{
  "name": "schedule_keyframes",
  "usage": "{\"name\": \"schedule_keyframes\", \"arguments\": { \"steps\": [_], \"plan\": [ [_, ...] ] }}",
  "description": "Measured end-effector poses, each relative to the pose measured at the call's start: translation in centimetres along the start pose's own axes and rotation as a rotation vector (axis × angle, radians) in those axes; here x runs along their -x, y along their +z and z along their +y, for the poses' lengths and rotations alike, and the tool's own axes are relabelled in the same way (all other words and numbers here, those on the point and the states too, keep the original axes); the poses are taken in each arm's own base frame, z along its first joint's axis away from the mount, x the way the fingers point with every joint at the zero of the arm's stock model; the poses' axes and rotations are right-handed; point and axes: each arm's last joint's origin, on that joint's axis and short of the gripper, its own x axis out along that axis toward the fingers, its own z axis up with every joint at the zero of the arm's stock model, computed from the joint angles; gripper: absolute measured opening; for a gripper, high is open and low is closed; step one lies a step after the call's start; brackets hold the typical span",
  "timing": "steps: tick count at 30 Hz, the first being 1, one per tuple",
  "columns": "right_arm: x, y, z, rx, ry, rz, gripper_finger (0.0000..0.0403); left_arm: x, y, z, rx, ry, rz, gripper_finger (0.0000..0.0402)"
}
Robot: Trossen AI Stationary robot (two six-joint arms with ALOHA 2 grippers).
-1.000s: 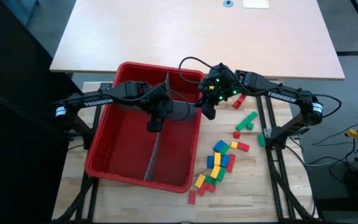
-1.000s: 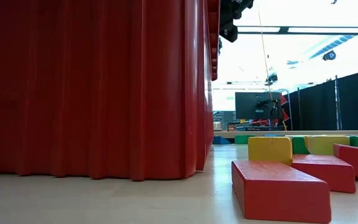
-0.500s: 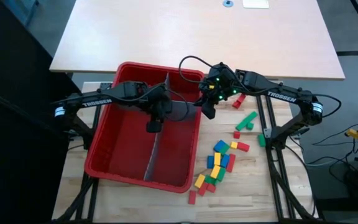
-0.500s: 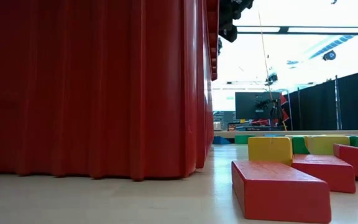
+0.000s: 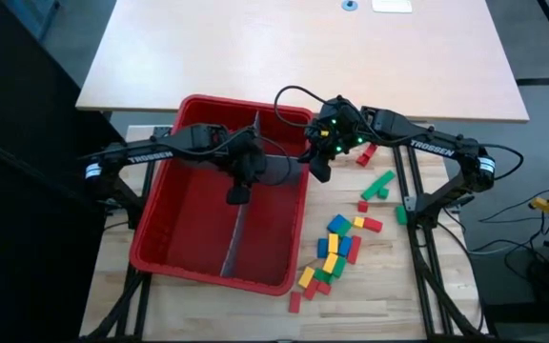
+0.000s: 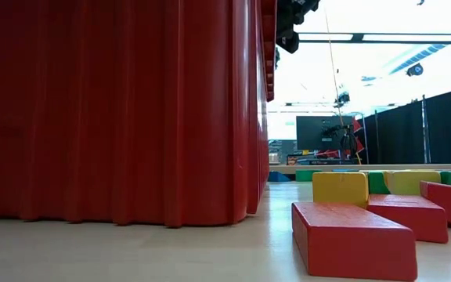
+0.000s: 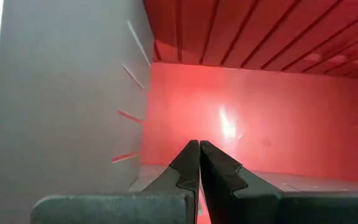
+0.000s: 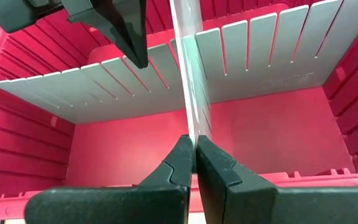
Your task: Sort blocks
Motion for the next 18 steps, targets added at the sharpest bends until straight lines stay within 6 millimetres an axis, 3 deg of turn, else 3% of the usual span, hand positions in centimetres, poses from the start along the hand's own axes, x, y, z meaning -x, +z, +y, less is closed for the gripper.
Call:
{"name": "schedule_keyframes", "arguments": {
  "steps": [12,18],
  "plan": [
    [0.0,0.0,0.0,-0.008,-0.003,-0.001,0.0000,-1.1,0.0,0.1,-0.023,-0.008,0.055,0.0000],
    [0.0,0.1,0.0,-0.006,-0.003,-0.009,0.0000,0.0,-0.2,0.0,-0.068,0.039,0.050,0.0000]
  ]
}}
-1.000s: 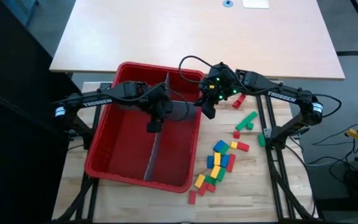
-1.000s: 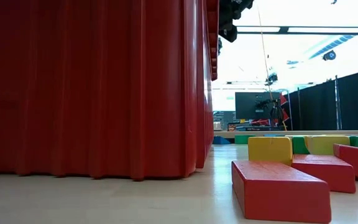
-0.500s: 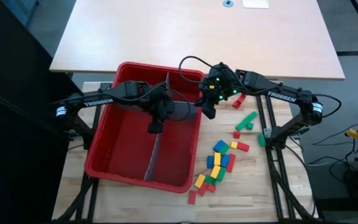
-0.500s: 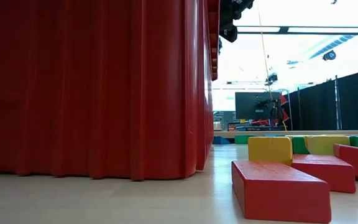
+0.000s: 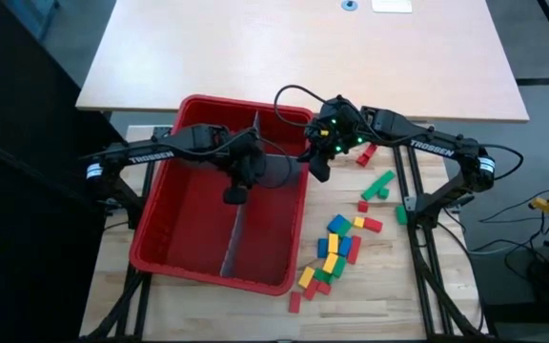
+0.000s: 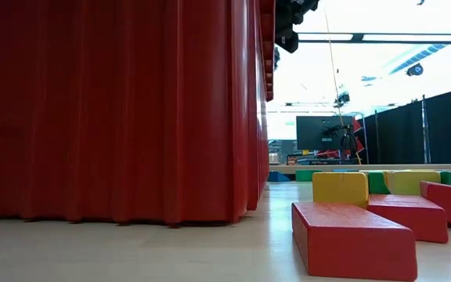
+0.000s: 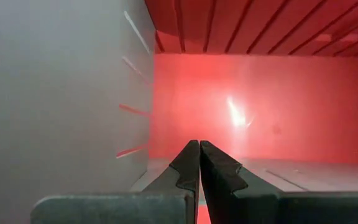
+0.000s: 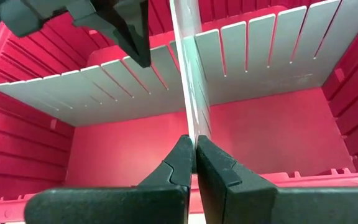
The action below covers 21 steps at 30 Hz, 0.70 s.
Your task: Sort blocks
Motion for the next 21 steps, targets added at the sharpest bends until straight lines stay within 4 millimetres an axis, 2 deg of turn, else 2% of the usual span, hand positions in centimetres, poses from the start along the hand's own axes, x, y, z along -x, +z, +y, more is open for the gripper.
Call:
{"name": "schedule_keyframes", "arguments": {
  "steps": [3,6,9,12,16,21],
  "plan": [
    [0.0,0.0,0.0,-0.001,-0.002,-0.001,0.0000,0.7,-0.1,-0.1,-0.078,0.017,0.029,0.0000],
    [0.0,0.0,0.0,0.000,-0.006,-0.002,0.0000,1.6,0.0,-0.7,-0.242,0.013,0.030,0.0000],
    [0.0,0.0,0.0,-0.001,-0.006,-0.001,0.0000,1.5,0.4,-1.9,-0.393,-0.002,0.026,0.0000],
    [0.0,0.0,0.0,-0.001,-0.005,-0.001,0.0000,1.3,1.0,-2.9,-0.467,-0.005,0.005,0.0000],
    [0.0,0.0,0.0,-0.002,-0.005,0.001,0.0000,0.1,1.8,-3.4,-0.488,-0.009,-0.003,0.0000],
    [0.0,0.0,0.0,-0.005,-0.004,0.002,0.0000,-2.1,1.9,-3.4,-0.484,-0.052,0.071,0.0000]
  ]
}}
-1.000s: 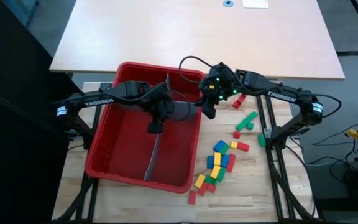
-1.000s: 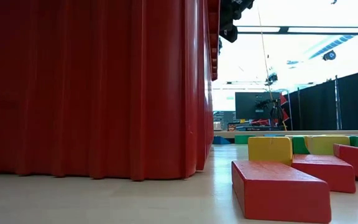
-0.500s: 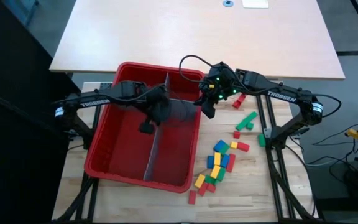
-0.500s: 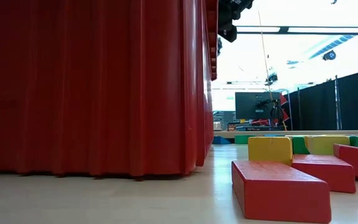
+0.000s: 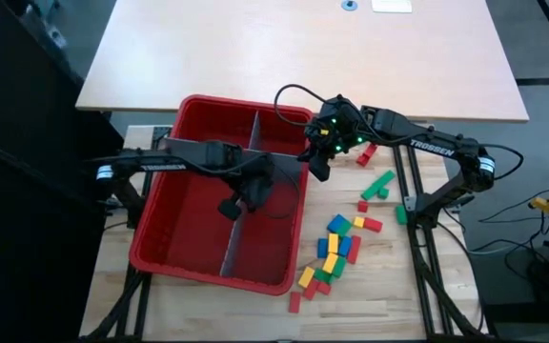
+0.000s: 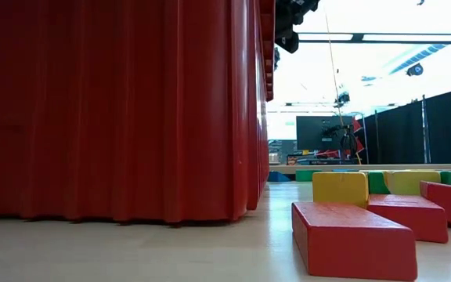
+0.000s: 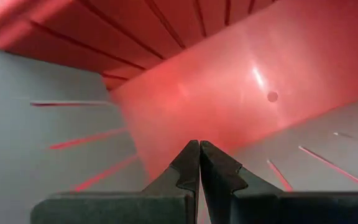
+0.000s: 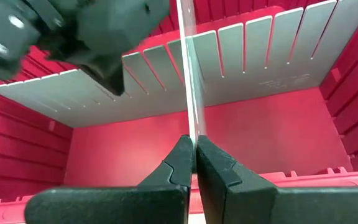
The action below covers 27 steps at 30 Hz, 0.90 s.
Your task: Sort blocks
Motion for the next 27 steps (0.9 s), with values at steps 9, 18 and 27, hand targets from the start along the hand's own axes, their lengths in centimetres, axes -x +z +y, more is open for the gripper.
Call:
{"name": "schedule_keyframes", "arguments": {
  "steps": [9,18,27],
  "plan": [
    [0.0,0.0,0.0,-0.001,0.004,0.001,0.0000,-2.2,-1.3,-0.2,0.018,-0.130,0.208,0.0000],
    [0.0,0.1,0.0,0.003,0.003,-0.005,0.0000,-2.2,-2.9,-0.1,0.062,-0.143,0.338,0.0000],
    [0.0,-0.1,0.0,0.003,0.004,0.010,0.0000,-2.2,-2.3,0.0,0.139,-0.089,0.280,0.0000]
  ]
}}
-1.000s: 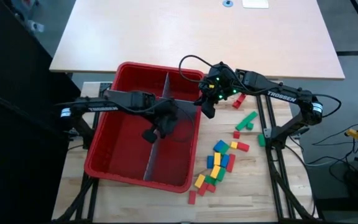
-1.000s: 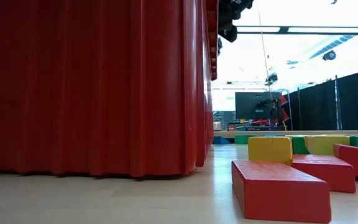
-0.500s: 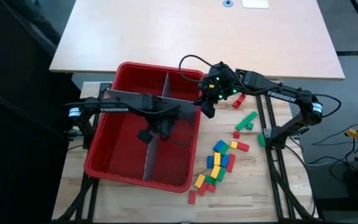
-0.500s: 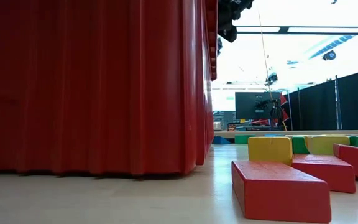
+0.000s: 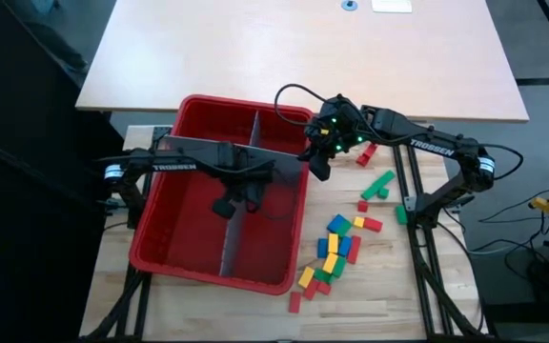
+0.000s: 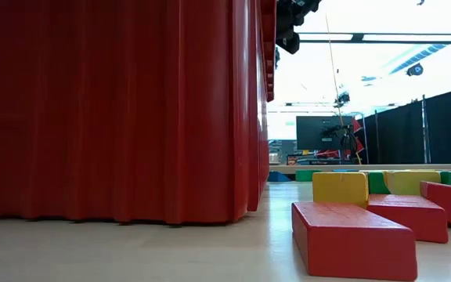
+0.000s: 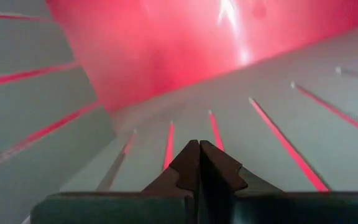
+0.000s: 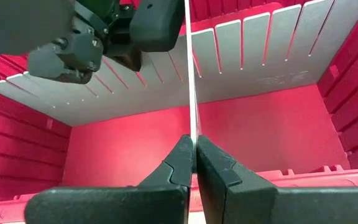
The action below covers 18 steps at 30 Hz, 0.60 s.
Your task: Sort blocks
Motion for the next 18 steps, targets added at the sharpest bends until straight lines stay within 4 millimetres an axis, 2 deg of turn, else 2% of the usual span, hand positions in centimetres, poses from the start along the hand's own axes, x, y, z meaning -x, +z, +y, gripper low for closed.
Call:
{"name": "schedule_keyframes", "arguments": {
  "steps": [5,11,18],
  "plan": [
    [0.0,0.0,0.0,0.008,0.002,-0.001,0.0000,1.4,0.6,0.4,0.036,0.045,-0.077,0.0000],
    [0.0,0.0,0.0,0.008,0.002,-0.005,0.0000,3.2,0.5,0.8,0.077,0.146,-0.086,0.0000],
    [-0.1,-0.1,0.0,-0.003,0.008,0.007,0.0000,6.9,-0.6,1.7,0.186,0.431,-0.068,0.0000]
  ]
}}
